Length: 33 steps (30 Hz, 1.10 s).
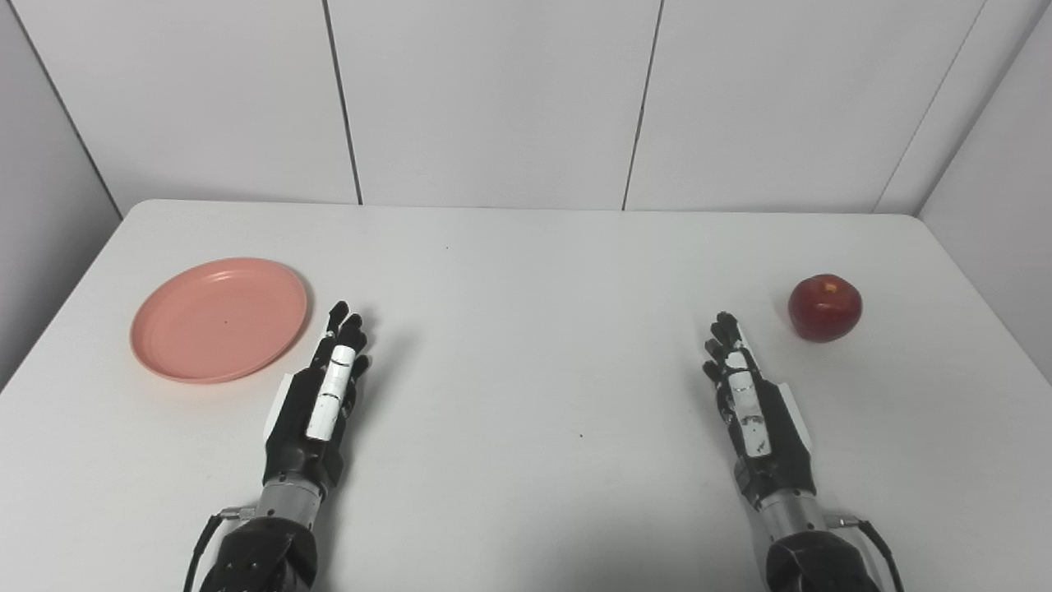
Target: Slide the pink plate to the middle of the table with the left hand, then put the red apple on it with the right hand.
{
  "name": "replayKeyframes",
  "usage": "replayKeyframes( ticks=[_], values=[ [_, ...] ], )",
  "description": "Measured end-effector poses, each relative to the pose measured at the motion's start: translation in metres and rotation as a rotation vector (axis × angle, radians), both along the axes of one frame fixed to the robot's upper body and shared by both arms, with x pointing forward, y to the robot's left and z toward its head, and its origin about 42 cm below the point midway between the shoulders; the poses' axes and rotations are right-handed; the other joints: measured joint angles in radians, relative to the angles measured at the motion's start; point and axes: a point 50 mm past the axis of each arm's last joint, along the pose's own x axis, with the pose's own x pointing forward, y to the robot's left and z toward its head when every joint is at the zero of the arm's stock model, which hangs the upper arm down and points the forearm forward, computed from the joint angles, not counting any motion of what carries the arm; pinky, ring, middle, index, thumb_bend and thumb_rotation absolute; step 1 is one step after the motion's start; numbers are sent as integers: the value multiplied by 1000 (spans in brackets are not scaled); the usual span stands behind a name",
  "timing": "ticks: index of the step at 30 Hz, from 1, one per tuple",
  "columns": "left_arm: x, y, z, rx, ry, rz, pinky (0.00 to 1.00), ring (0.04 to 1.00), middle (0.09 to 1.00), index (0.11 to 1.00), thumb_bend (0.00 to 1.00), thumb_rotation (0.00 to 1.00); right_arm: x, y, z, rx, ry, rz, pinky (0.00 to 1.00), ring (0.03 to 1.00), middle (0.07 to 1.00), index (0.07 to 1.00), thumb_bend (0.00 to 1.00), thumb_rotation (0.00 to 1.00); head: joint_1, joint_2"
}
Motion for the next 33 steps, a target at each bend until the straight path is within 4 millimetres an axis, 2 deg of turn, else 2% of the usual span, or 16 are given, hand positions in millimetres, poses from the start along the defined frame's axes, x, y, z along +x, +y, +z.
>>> replayKeyframes(
  ticks=[17,25,33],
  values=[
    [0,-5,-3,10,11,3,1000,1000,1000,1000,629,865,2,-2,0,-12,-19,5,1000,1000,987,985,899,983,34,-11],
    [0,-5,-5,10,3,4,1000,1000,1000,1000,632,869,11,-2,0,-16,-19,7,1000,1000,987,982,868,988,17,-9],
    [-1,-6,-5,8,4,3,1000,1000,1000,1000,610,872,12,-2,0,-13,-18,20,1000,1000,978,972,856,986,23,-6]
  ],
)
